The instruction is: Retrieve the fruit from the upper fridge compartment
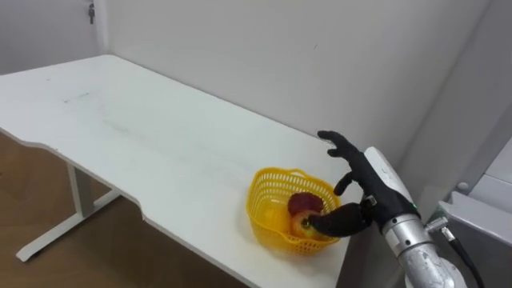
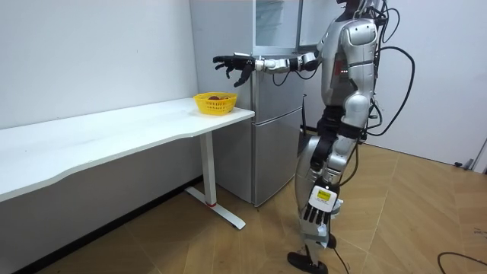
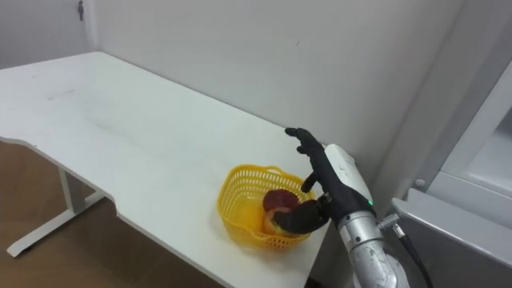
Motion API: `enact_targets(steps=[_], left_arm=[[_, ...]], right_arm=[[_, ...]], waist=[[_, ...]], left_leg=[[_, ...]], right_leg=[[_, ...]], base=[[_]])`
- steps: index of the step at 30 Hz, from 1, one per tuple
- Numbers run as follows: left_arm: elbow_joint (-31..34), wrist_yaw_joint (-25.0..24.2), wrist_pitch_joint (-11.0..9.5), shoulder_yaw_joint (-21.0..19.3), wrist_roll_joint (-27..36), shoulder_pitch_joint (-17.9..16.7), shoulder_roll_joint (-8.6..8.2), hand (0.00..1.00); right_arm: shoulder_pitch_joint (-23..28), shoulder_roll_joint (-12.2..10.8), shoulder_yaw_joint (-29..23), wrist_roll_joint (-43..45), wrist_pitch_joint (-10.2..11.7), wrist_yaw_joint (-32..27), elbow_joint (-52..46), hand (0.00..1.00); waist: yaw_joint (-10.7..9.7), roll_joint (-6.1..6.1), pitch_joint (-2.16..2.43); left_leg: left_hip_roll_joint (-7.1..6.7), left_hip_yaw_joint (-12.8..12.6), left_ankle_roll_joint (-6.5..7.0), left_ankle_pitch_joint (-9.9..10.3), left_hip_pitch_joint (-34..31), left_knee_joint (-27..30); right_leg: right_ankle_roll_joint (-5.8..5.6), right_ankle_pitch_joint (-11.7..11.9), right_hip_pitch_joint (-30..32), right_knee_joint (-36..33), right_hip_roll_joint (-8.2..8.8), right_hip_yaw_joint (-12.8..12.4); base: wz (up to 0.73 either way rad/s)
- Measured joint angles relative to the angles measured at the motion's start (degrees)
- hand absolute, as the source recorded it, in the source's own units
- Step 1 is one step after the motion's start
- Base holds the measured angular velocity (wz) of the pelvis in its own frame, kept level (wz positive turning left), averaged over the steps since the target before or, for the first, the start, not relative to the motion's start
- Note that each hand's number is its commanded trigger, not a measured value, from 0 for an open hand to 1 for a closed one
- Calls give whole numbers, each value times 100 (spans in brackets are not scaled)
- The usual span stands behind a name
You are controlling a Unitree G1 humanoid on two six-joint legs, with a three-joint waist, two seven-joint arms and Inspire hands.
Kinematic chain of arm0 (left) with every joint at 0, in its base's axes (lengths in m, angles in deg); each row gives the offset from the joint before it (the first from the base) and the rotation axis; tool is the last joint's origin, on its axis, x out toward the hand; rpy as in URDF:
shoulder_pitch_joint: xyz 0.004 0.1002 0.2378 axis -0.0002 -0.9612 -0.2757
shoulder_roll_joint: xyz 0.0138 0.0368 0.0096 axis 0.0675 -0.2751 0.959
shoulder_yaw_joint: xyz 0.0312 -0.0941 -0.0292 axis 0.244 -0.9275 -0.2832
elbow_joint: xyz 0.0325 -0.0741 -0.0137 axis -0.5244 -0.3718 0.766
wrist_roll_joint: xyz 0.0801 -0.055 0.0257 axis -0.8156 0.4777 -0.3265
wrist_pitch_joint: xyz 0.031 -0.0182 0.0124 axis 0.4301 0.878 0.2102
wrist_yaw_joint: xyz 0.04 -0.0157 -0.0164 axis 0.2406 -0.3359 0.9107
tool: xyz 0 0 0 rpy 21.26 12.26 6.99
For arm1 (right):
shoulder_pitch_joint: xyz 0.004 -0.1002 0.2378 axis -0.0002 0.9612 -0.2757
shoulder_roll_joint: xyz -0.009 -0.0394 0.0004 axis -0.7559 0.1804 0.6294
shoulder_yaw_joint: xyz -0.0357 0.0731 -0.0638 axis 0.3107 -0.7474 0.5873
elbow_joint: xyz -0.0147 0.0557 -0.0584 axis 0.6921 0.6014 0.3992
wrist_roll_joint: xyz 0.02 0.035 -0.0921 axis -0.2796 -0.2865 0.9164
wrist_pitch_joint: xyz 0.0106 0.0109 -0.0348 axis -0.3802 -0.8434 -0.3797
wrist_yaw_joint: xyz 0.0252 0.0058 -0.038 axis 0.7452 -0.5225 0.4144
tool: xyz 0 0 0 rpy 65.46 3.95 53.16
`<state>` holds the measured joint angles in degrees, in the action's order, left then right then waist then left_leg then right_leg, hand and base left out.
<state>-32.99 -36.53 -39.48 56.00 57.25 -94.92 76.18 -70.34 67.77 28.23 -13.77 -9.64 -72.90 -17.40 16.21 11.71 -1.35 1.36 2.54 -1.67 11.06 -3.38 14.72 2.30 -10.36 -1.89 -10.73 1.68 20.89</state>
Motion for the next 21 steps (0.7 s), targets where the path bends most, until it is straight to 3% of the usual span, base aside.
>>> enact_targets(steps=[13, 21], left_arm=[[71, -13, 1, -17, -7, -15, 0, 0], [213, 63, 113, 14, -146, -115, -3, 0]], right_arm=[[-94, -12, 5, -1, 15, 1, 199, 0], [-94, -49, 6, -502, -30, 15, 24, 0]], waist=[[11, 9, -9], [-3, -34, -34]], left_leg=[[-5, -1, 2, 2, -2, 1], [-11, -20, 5, 2, 1, 27]], right_leg=[[-1, -1, 3, 5, 2, -10], [-8, -2, -8, 6, -17, -28]], base=[[0], [0]])
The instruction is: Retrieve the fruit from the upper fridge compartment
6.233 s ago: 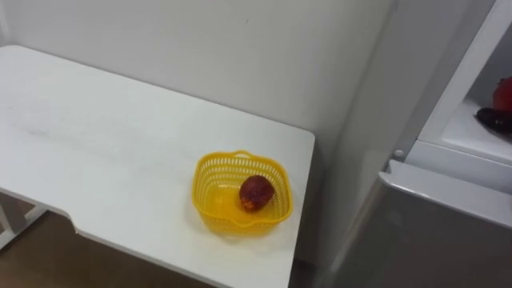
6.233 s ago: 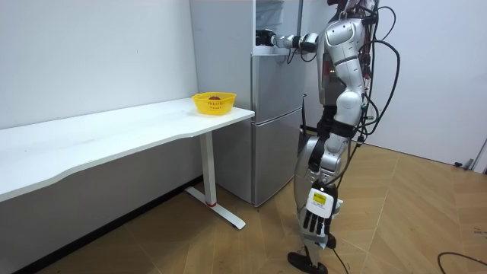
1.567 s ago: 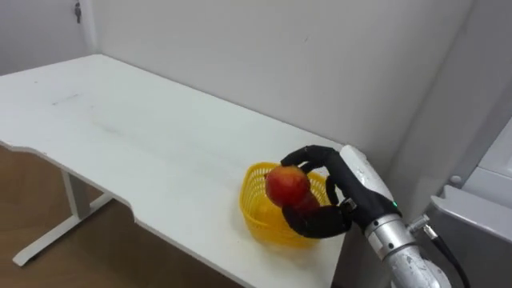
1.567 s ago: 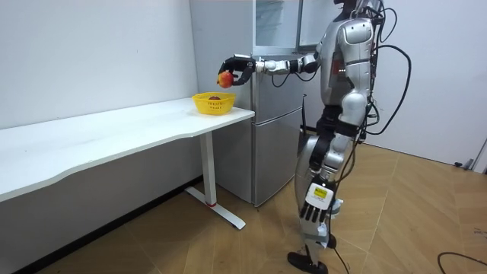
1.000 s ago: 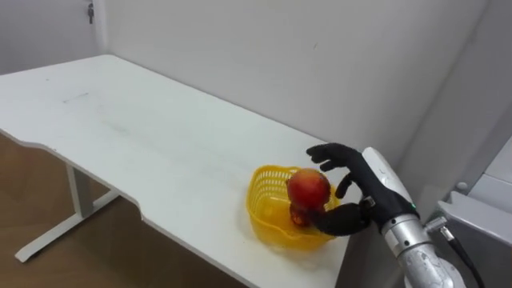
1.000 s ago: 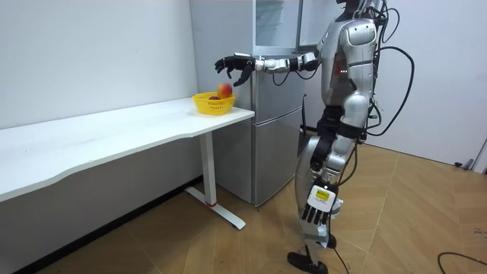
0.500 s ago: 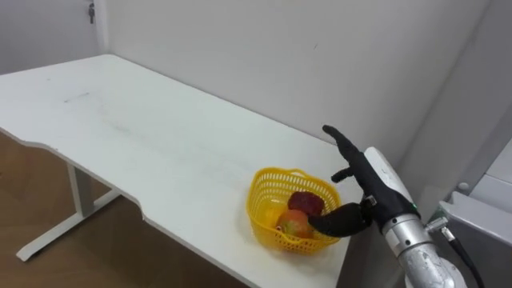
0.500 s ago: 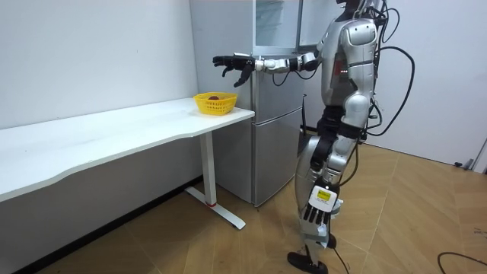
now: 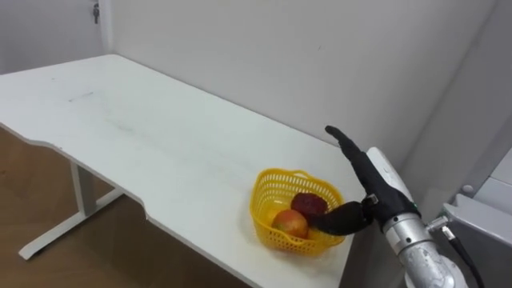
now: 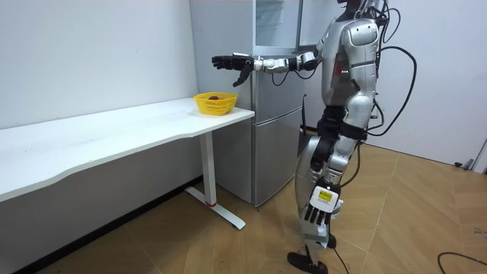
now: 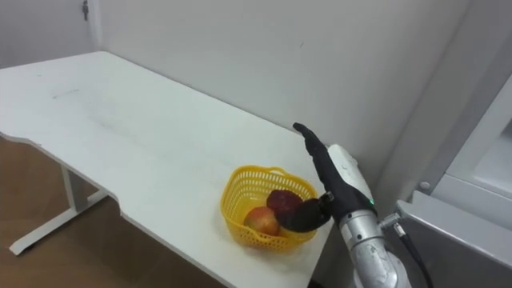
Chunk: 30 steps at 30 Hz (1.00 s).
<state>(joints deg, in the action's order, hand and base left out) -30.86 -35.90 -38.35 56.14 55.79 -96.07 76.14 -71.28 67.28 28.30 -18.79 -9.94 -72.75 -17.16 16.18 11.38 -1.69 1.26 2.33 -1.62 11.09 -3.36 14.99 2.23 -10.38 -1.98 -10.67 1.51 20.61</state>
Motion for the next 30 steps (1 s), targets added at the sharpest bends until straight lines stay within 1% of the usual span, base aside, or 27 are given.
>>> enact_targets(steps=[1, 2, 4, 5, 6, 7, 8, 9, 11, 12, 14, 16, 17, 18, 19, 20, 21, 22, 24, 25, 26, 29, 30], left_arm=[[3, 13, 0, -2, -56, -9, -5, 0], [6, 35, 0, -3, -106, -35, -28, 0], [17, 60, 1, -16, -185, -41, -79, 0], [36, 78, 3, -16, -205, -26, -126, 0], [34, 88, 3, -24, -204, -41, -177, 0], [34, 92, 3, -32, -199, -77, -206, 0], [51, 106, -3, -31, -183, -60, -254, 0], [53, 131, -14, -33, -195, -73, -298, 0], [30, 216, -76, -33, -245, -60, -358, 0], [-1, 224, -116, -31, -264, -43, -376, 0], [-20, 224, -150, -27, -291, -39, -404, 0], [-52, 224, -210, -26, -293, 20, -417, 0], [-93, 225, -256, -41, -293, 51, -414, 0], [-125, 226, -288, -60, -297, 85, -417, 0], [-153, 226, -299, -72, -297, 94, -423, 0], [-262, 231, -336, -73, -277, 156, -433, 0], [-343, 245, -373, -73, -241, 173, -433, 0], [-381, 266, -395, -72, -212, 182, -433, 0], [-447, 346, -480, -71, -186, 188, -430, 0], [-449, 348, -504, -71, -184, 175, -429, 0], [-441, 350, -538, -36, -190, 163, -427, 0], [-458, 395, -626, 27, -191, 98, -425, 0], [-468, 449, -647, 47, -191, 48, -422, 0]], right_arm=[[7, -15, -7, -42, -12, 1, -79, 0], [29, -46, -23, -83, -12, 3, -238, 0], [137, -72, -100, -110, -5, 10, -502, 0], [258, -130, -168, -158, 10, 11, -642, 0], [421, -222, -242, -141, 13, 11, -759, 0], [525, -258, -240, -135, 18, 31, -855, 0], [748, -358, -237, -117, 22, 74, -1070, 0], [1046, -437, -235, -50, 41, 150, -1355, 0], [1442, -467, -206, 136, 76, 264, -1710, 0], [1617, -484, -193, 349, 125, 340, -1817, 0], [1838, -561, -188, 600, 183, 406, -1992, 0], [1998, -577, -196, 768, 240, 440, -2211, 0], [2080, -589, -202, 845, 293, 445, -2343, 0], [2127, -622, -204, 1024, 379, 446, -2434, 0], [2165, -627, -209, 1118, 390, 446, -2517, 0], [2230, -627, -218, 1236, 430, 443, -2678, 0], [2250, -628, -215, 1287, 507, 443, -2810, 0], [2251, -630, -216, 1319, 563, 439, -2861, 0], [2264, -624, -271, 1388, 659, 360, -3161, 0], [2267, -620, -298, 1384, 672, 310, -3233, 0], [2293, -604, -346, 1384, 689, 293, -3373, 0], [2545, -581, -374, 1408, 812, 295, -3660, 0], [2587, -581, -409, 1405, 885, 282, -3753, 0]], waist=[[-7, -23, -10], [-36, -73, -12], [-112, -180, -8], [-165, -269, 14], [-175, -365, 52], [-174, -397, 68], [-190, -476, 71], [-225, -553, 88], [-256, -624, 103], [-286, -651, 96], [-340, -695, 87], [-386, -720, 87], [-432, -743, 78], [-492, -763, 93], [-504, -779, 99], [-556, -801, 119], [-630, -817, 123], [-654, -824, 122], [-797, -814, 136], [-834, -807, 140], [-926, -785, 147], [-1042, -761, 158], [-1130, -762, 155]], left_leg=[[3, -5, 5, 3, 1, 10], [11, -33, 17, 18, -4, 46], [11, -38, 25, 39, -3, 69], [9, -55, 35, 48, 8, 76], [9, -95, 43, 52, 20, 75], [9, -123, 44, 53, 35, 71], [12, -177, 53, 58, 89, 42], [10, -197, 60, 62, 100, 26], [11, -238, 63, 62, 118, 7], [22, -294, 63, 62, 161, -9], [35, -367, 67, 67, 197, -29], [48, -443, 73, 72, 165, -32], [62, -489, 79, 76, 137, -15], [68, -532, 84, 79, 95, -11], [68, -549, 84, 79, 88, -22], [69, -595, 87, 78, 89, -38], [75, -650, 89, 76, 98, -47], [79, -687, 89, 76, 105, -50], [91, -763, 89, 76, 114, -53], [94, -777, 90, 76, 120, -51], [104, -821, 90, 76, 139, -52], [116, -921, 89, 77, 220, -112], [116, -938, 89, 77, 242, -119]], right_leg=[[0, 1, -2, -3, -10, -4], [-1, 2, -4, -9, -15, -15], [-9, 8, -8, -9, -15, -10], [-20, 15, -9, -10, -11, -18], [-27, 20, -3, -16, -7, -57], [-31, 22, -1, -19, -7, -104], [-36, 25, -3, -22, -7, -184], [-42, 28, -5, -26, -2, -201], [-46, 31, 3, -29, -4, -261], [-47, 31, 1, -37, -11, -327], [-47, 31, 15, -77, -16, -404], [-46, 32, 98, -119, -21, -480], [-42, 43, 134, -134, -30, -524], [-42, 43, 206, -200, -26, -570], [-42, 43, 228, -213, -25, -601], [-42, 43, 273, -236, -20, -645], [-42, 43, 310, -284, -13, -678], [-43, 43, 326, -300, -14, -713], [-42, 43, 368, -318, -25, -797], [-42, 43, 377, -323, -24, -807], [-37, 46, 394, -329, -31, -845], [-37, 46, 374, -328, -59, -969], [-38, 47, 367, -328, -59, -985]], base=[[-6], [-6], [-2], [-7], [-13], [-23], [-20], [-18], [-15], [-21], [-22], [-20], [-22], [-19], [-19], [-18], [-20], [-24], [-20], [-14], [-17], [-17], [-12]])
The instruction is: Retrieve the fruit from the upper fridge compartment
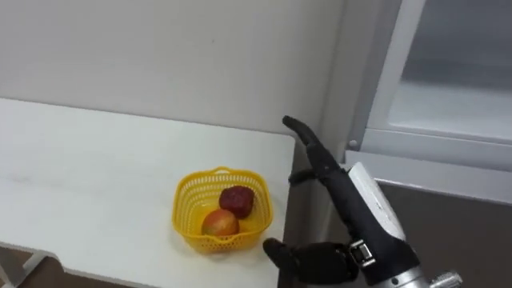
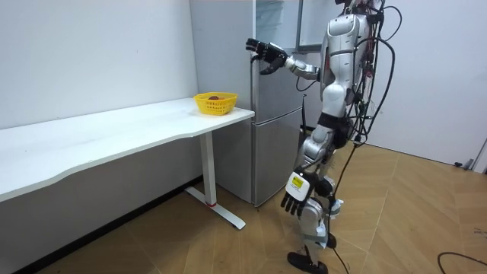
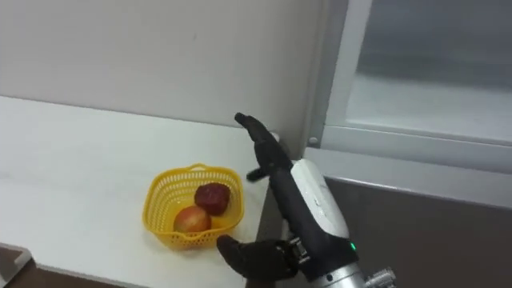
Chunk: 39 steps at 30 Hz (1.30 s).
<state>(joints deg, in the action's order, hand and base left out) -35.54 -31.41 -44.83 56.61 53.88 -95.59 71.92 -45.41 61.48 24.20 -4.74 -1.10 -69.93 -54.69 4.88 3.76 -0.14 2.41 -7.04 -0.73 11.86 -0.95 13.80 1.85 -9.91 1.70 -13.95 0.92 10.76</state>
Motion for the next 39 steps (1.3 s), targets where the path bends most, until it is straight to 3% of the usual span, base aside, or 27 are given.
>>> enact_targets(steps=[6, 14, 20, 27, 30, 39], left_arm=[[15, -8, -38, 13, 3, -145, 4, 0], [22, 11, -38, 227, -4, -161, 26, 0], [28, 36, -42, 271, 8, -207, 14, 0], [0, 157, -51, 451, 0, -128, -3, 0], [13, 228, -54, 483, 1, -125, -3, 0], [34, 229, -50, 481, 12, -132, -2, 0]], right_arm=[[228, -14, -971, 289, 180, -798, -602, 0], [725, -12, -1347, 662, 409, -1832, -795, 0], [1115, -11, -1657, 641, 439, -2328, -790, 0], [1749, -118, -1656, 441, 555, -2549, -318, 0], [1833, -222, -1661, 190, 540, -2553, 94, 0], [2086, -263, -1661, -448, 408, -2508, 789, 0]], waist=[[-229, -42, -21], [-625, -125, -15], [-766, -197, -10], [-821, -357, 2], [-951, -373, 6], [-987, -382, 1]], left_leg=[[26, -299, 12, 19, 191, -134], [79, -664, -5, 59, 262, -202], [108, -819, -32, 82, 360, -257], [104, -1001, -34, 95, 466, -292], [102, -1018, -34, 95, 469, -298], [98, -1030, -33, 95, 444, -319]], right_leg=[[-13, 5, -14, 17, -51, -299], [-10, 13, 165, -72, -138, -620], [-10, 12, 156, -48, -202, -798], [-17, 8, 144, -56, -217, -963], [-22, 5, 156, -66, -217, -968], [-24, 4, 250, -71, -220, -987]], base=[[-23], [-27], [-16], [-13], [0], [0]])
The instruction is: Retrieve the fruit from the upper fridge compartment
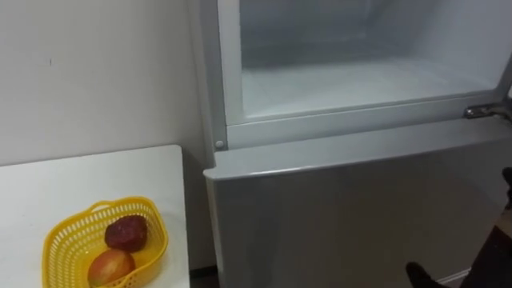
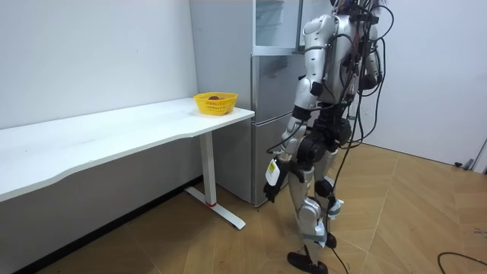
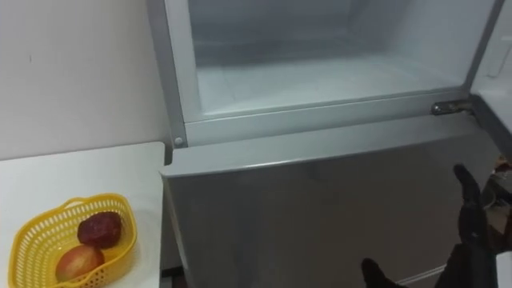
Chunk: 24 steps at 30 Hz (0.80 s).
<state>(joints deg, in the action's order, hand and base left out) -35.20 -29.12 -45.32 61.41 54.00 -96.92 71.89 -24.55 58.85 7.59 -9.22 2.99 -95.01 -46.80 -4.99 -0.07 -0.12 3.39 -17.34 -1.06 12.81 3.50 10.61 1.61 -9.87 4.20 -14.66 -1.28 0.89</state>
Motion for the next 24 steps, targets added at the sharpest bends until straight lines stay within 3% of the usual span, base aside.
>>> enact_targets(steps=[6, 10, 15, 24], left_arm=[[7, 61, 0, 4, 178, -53, -14, 0], [24, 279, -47, -8, 233, -155, -21, 0], [172, 340, -61, -34, 337, -267, -26, 0], [556, 403, -27, -126, 451, -453, 19, 0]], right_arm=[[192, -12, 1, -1123, -45, -63, 442, 0], [290, -42, -92, -2074, -55, -318, 786, 0], [278, -164, -873, -3190, -57, -913, 1167, 0], [128, -142, -1943, -3666, -57, -2069, 1382, 0]], waist=[[-53, -41, 51], [-137, -48, 57], [-284, -40, 54], [-544, 63, -4]], left_leg=[[-1, 6, 1, 0, -6, -48], [-8, 9, 0, -1, 11, -45], [-19, 32, 0, -1, 29, -47], [-23, 81, 1, -3, 23, -51]], right_leg=[[-1, 2, -26, -1, -2, 18], [-2, 1, -29, 53, 2, 19], [-18, -9, -112, 96, 8, 14], [-27, -34, -90, 88, 20, 87]], base=[[0], [0], [1], [4]])
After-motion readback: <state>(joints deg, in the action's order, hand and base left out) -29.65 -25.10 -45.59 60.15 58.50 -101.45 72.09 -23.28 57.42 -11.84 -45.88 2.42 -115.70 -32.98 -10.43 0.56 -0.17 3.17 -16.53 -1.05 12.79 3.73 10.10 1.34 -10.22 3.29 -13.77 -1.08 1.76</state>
